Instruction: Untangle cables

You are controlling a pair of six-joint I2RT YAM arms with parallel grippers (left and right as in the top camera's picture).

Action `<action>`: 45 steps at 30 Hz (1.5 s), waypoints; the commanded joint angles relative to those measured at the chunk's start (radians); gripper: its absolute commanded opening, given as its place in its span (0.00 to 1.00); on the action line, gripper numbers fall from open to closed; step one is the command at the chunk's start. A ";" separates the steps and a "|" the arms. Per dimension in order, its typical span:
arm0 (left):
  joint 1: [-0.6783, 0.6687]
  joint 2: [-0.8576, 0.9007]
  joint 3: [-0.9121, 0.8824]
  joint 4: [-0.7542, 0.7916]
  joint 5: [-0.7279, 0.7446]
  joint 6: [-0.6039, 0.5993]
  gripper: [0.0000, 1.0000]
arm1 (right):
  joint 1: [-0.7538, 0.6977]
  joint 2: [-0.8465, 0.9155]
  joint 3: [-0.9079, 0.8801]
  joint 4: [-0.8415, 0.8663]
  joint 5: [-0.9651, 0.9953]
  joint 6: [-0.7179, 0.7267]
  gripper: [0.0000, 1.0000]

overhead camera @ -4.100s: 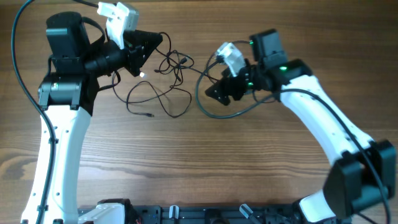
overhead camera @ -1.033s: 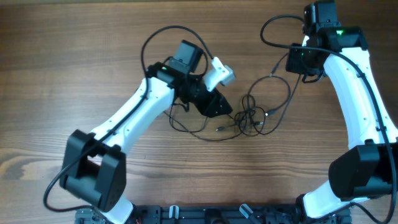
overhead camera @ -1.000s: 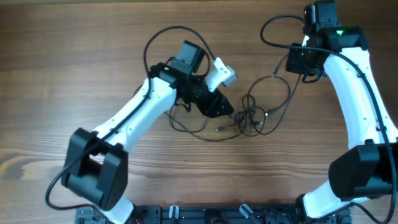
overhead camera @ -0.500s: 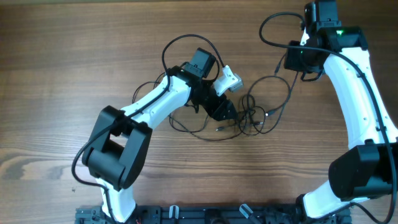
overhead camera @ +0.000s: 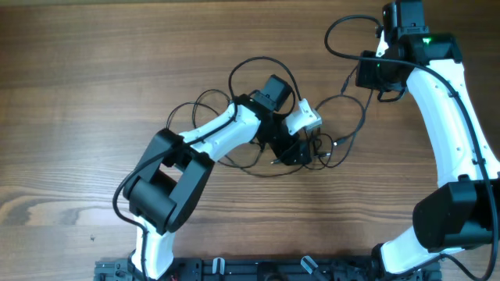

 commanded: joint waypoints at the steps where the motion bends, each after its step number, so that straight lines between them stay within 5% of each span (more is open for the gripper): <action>1: -0.003 0.012 0.007 0.005 -0.067 0.021 0.60 | 0.000 0.016 -0.002 0.003 -0.021 -0.019 0.04; 8: -0.003 0.012 0.007 0.005 -0.190 0.021 0.52 | 0.000 0.016 -0.002 0.002 -0.021 -0.019 0.04; 10: -0.003 0.012 0.007 0.005 -0.214 0.020 0.15 | 0.000 0.016 -0.002 0.002 -0.021 -0.019 0.04; 11: -0.003 0.012 0.007 0.005 -0.233 0.019 0.04 | 0.000 0.016 -0.002 0.002 -0.021 -0.019 0.04; 19: 0.081 0.011 0.007 -0.004 -0.576 -0.044 0.04 | 0.000 0.016 -0.002 -0.003 -0.020 -0.020 0.04; 27: 0.424 0.011 0.007 -0.079 -0.550 -0.067 0.04 | -0.001 0.016 -0.002 0.009 0.002 -0.019 0.04; 32: 0.584 0.011 0.007 -0.082 -0.329 -0.066 0.04 | -0.009 0.016 -0.002 0.010 0.062 -0.020 0.04; 45: 0.460 0.009 0.007 -0.066 -0.229 -0.064 0.05 | 0.035 0.016 -0.112 -0.035 -0.126 -0.092 0.04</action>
